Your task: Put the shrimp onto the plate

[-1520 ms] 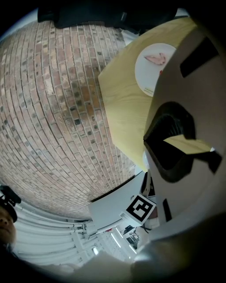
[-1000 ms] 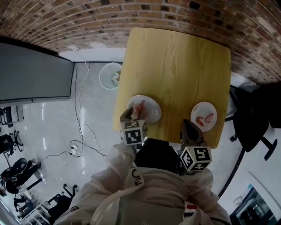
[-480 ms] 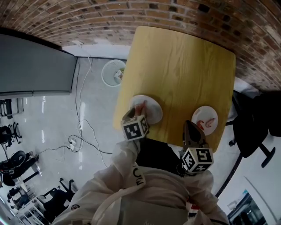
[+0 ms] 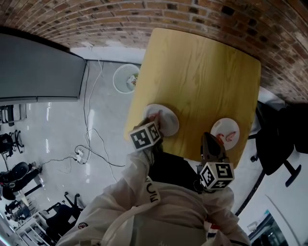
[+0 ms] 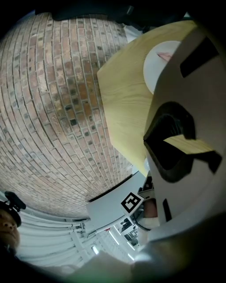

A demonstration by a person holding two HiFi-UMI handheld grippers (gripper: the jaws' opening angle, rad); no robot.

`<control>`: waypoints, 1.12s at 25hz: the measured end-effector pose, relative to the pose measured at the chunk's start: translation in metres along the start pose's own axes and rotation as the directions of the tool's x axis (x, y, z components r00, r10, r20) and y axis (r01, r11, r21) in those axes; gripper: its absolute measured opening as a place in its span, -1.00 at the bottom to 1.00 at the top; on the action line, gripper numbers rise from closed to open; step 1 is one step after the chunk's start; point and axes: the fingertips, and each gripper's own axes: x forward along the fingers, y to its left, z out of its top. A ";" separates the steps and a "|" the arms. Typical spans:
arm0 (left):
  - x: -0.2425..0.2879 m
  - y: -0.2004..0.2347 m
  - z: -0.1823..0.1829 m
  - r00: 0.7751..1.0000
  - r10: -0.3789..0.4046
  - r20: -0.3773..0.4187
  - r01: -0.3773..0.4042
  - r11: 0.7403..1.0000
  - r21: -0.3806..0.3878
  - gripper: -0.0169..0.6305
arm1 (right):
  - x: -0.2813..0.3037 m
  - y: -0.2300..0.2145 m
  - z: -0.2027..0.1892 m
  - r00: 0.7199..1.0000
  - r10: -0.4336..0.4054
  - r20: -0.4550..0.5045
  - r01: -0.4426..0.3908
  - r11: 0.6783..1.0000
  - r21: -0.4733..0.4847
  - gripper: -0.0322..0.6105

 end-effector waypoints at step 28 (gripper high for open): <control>0.005 -0.001 -0.003 1.000 0.027 0.004 -0.028 0.997 0.075 -0.49 | -0.005 -0.003 -0.006 1.000 -0.015 0.002 0.015 1.000 0.020 -0.83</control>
